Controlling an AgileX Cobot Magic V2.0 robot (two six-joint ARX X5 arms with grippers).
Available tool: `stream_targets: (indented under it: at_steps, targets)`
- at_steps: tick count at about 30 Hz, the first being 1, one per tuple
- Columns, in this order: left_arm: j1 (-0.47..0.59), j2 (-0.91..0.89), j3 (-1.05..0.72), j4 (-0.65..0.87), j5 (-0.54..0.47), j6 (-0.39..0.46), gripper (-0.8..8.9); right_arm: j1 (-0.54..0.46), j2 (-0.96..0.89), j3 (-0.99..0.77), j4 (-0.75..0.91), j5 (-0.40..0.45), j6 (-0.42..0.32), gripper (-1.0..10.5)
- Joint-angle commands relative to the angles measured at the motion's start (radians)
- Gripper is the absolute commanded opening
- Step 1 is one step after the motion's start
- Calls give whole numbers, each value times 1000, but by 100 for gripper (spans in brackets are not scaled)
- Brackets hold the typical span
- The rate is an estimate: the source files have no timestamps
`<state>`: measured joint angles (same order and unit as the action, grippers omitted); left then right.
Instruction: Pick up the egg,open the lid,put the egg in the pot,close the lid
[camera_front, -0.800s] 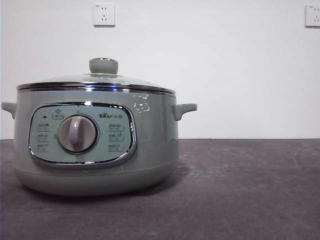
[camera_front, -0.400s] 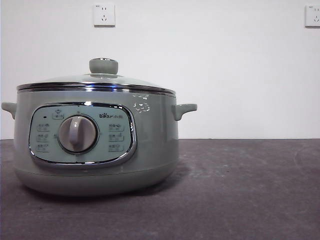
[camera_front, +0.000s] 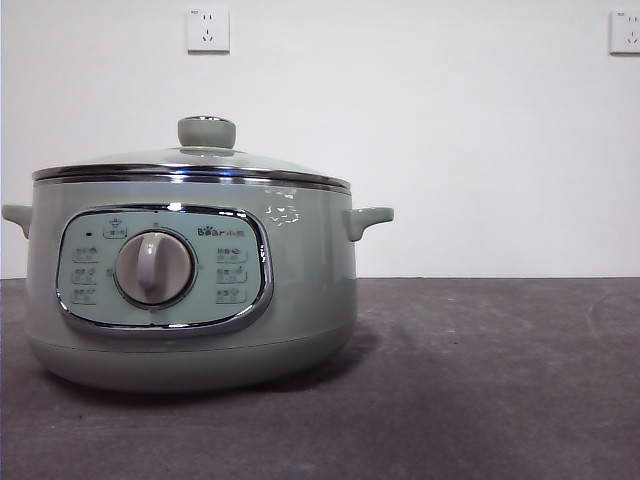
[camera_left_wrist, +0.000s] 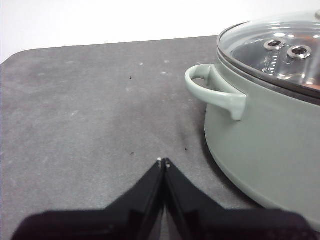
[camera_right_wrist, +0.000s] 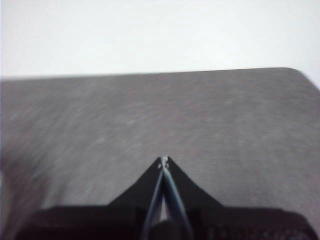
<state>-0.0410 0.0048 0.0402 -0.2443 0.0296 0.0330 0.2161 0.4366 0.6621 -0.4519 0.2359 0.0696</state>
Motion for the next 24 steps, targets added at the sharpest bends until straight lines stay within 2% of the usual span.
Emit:
stream_targets:
  at_steps: [1, 3, 7, 11, 24]
  targets:
    - [3, -3, -16, 4, 1, -6, -2, -55, -93, -157, 125, -2, 65, 2]
    - [3, -3, -16, 4, 1, -6, -2, -86, -149, -256, 184, -27, 64, 2]
    - [3, -3, -16, 4, 0, -6, -2, -148, -238, -425, 241, -184, 61, 2]
    - [3, -3, -16, 4, 0, -6, -2, -174, -290, -536, 268, -266, 61, 2]
    - [3, -3, -16, 4, 0, -6, -2, -175, -436, -649, 271, -272, 70, 2]
